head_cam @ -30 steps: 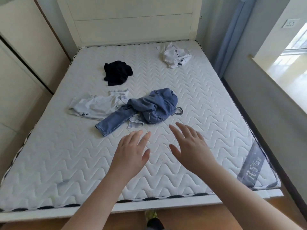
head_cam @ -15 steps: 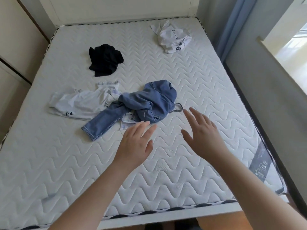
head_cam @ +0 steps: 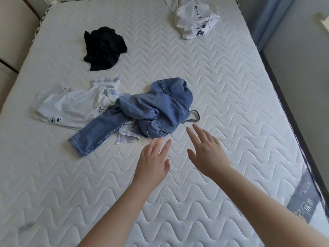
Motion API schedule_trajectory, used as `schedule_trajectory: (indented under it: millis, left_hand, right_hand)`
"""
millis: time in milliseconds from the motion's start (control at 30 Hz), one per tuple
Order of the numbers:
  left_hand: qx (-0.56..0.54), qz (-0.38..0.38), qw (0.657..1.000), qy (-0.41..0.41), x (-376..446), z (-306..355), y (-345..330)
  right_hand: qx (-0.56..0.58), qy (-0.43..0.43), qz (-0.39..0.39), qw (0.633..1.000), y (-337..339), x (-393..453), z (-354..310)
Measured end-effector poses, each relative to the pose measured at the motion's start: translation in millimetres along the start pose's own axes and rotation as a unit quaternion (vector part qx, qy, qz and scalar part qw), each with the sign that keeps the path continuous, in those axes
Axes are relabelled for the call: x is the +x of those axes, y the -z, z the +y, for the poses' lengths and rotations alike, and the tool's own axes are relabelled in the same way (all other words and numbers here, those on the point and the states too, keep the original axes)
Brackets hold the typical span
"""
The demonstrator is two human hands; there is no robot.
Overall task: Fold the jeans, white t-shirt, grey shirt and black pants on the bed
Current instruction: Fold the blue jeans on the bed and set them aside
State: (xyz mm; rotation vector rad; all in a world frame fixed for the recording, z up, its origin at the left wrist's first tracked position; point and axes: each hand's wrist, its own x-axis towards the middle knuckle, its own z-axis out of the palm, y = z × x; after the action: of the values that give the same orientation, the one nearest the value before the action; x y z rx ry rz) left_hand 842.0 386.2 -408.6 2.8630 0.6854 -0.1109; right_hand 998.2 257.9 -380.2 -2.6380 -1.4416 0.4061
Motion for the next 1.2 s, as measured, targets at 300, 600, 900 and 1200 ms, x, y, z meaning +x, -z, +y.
schedule_trajectory:
  millis: [300,600,900,1200]
  left_hand:
    - [0.027,-0.074,0.997,0.024,84,-46,-106]
    - [0.128,-0.086,0.988,0.018,179,-85,-184]
    - [-0.014,-0.070,0.991,0.109,207,-106,-188]
    - [-0.365,0.033,0.915,0.165,153,-91,-100]
  right_hand:
    - [0.037,-0.021,-0.040,0.998,-97,90,32]
    - [0.049,-0.034,-0.064,0.996,-176,155,42]
    - [0.153,-0.069,-0.054,0.984,-220,195,27]
    - [0.171,-0.027,0.126,0.977,-188,152,28]
